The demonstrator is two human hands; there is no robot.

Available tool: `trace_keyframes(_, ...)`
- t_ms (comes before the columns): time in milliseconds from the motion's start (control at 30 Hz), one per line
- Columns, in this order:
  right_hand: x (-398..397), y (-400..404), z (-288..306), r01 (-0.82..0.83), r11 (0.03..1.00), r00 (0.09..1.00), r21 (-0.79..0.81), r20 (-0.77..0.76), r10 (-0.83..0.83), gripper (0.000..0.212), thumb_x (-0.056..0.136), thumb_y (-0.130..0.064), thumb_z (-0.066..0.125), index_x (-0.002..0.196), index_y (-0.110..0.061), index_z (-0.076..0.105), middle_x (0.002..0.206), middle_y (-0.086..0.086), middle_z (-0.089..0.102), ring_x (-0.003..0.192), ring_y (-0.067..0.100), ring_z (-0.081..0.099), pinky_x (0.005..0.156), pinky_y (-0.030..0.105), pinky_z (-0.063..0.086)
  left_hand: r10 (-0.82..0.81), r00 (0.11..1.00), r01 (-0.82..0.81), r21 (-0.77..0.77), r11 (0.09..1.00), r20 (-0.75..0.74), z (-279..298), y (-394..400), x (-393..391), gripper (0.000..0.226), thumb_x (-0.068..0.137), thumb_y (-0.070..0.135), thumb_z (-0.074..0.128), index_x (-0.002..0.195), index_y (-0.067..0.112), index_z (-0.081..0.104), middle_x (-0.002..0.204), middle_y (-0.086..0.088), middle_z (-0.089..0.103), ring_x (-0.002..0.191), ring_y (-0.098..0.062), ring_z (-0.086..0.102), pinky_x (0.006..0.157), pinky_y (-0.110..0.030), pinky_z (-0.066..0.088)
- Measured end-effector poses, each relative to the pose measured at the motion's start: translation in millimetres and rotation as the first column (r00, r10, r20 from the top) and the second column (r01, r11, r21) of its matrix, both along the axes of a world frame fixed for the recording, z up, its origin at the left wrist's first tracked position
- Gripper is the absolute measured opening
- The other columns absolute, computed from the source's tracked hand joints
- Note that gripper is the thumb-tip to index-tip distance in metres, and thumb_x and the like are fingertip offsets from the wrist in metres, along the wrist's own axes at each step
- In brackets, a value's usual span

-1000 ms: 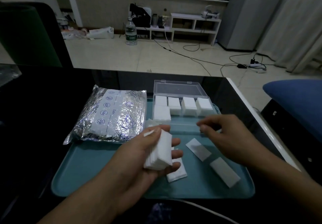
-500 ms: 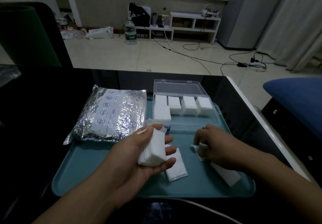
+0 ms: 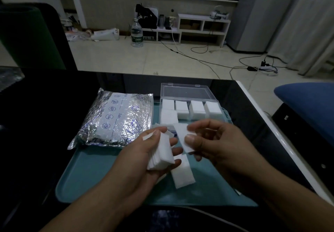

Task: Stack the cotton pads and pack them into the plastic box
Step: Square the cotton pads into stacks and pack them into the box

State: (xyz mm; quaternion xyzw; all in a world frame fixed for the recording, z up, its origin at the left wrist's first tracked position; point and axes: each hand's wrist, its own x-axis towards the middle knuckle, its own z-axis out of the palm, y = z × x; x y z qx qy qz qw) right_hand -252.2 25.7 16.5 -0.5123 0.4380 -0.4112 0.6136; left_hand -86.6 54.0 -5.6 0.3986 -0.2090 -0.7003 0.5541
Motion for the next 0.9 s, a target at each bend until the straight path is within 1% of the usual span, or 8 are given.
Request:
trace_keyframes(167,22.8,12.4,-9.8,0.075,0.997,0.997,-0.027,0.021,-0.075,0.023,0.065,-0.006,0.078,0.085,0.000,0.068,0.060,0.010,0.064,0.048,0.019,0.052,0.045,0.024,0.043,-0.026,0.998,0.023,-0.060,0.998,-0.048,0.1,2.0,-6.5,0.035,0.080,0.022,0.052,0.109,0.004,0.061,0.093,-0.023,0.070,0.074,-0.030,0.068,0.067,-0.043,0.060)
trace_keyframes(267,29.4,12.6,-14.8,0.143,0.987,0.985,-0.073,-0.082,-0.149,0.013,0.073,0.000,0.079,0.083,-0.001,0.070,0.060,0.009,0.064,0.045,0.008,0.053,0.045,0.018,0.042,-0.002,0.998,-0.001,-0.033,0.999,-0.070,-2.8,1.8,-8.8,0.040,0.079,0.024,0.054,0.112,0.003,0.060,0.107,-0.026,0.069,0.091,-0.035,0.068,0.083,-0.047,0.056)
trace_keyframes(333,31.4,12.3,-19.6,0.170,0.976,0.969,-0.138,-0.158,-0.191,0.010,0.074,-0.004,0.080,0.080,-0.006,0.073,0.066,0.013,0.068,0.053,0.010,0.059,0.052,0.021,0.050,0.019,0.996,-0.020,-0.013,1.000,-0.082,-3.0,1.7,-7.8,0.039,0.080,0.026,0.053,0.112,0.005,0.062,0.113,-0.025,0.068,0.101,-0.037,0.067,0.086,-0.047,0.055)
trace_keyframes(433,31.9,14.2,-20.5,0.069,0.978,0.967,-0.196,-0.229,-0.114,0.002,0.079,-0.012,0.077,0.080,-0.012,0.075,0.074,0.009,0.073,0.069,0.021,0.068,0.069,0.033,0.057,0.008,0.997,-0.009,-0.013,1.000,-0.076,-0.6,2.4,-4.6,0.035,0.085,0.024,0.052,0.114,0.007,0.064,0.111,-0.024,0.070,0.098,-0.035,0.070,0.083,-0.045,0.058)
trace_keyframes(600,24.7,15.6,-23.3,-0.088,0.905,0.846,-0.417,-0.510,-0.153,0.010,0.082,-0.035,0.067,0.090,-0.033,0.073,0.090,-0.011,0.061,0.085,0.005,0.059,0.067,0.013,0.040,0.051,0.994,-0.050,0.009,0.999,-0.097,2.2,2.7,-1.2,0.026,0.098,0.020,0.045,0.110,0.006,0.063,0.102,-0.022,0.071,0.083,-0.032,0.073,0.069,-0.038,0.061)
trace_keyframes(667,19.3,15.3,-24.1,-0.146,0.850,0.818,-0.506,-0.545,-0.184,0.016,0.085,-0.038,0.065,0.099,-0.034,0.071,0.102,-0.017,0.057,0.100,0.001,0.056,0.075,0.010,0.039,0.082,0.993,-0.082,0.007,0.997,-0.082,3.4,1.5,0.1,0.025,0.100,0.020,0.044,0.109,0.007,0.063,0.105,-0.024,0.070,0.090,-0.034,0.072,0.076,-0.040,0.058)
trace_keyframes(733,13.9,14.5,-22.8,-0.219,0.778,0.797,-0.588,-0.568,-0.205,0.025,0.084,-0.040,0.063,0.107,-0.032,0.068,0.113,-0.019,0.055,0.113,0.001,0.051,0.086,0.009,0.038,0.103,0.991,-0.104,-0.001,0.995,-0.082,4.1,0.8,2.3,0.026,0.100,0.020,0.044,0.109,0.006,0.063,0.100,-0.023,0.072,0.082,-0.032,0.072,0.070,-0.038,0.059)
trace_keyframes(900,11.0,12.4,-25.1,-0.321,0.685,0.794,-0.654,-0.580,-0.182,0.031,0.083,-0.040,0.065,0.111,-0.026,0.069,0.111,-0.017,0.060,0.113,0.006,0.054,0.094,0.023,0.043,0.080,0.994,-0.076,0.050,0.996,-0.070,-0.9,0.0,5.5,0.031,0.095,0.029,0.049,0.110,0.008,0.067,0.099,-0.019,0.071,0.075,-0.025,0.067,0.059,-0.033,0.055)
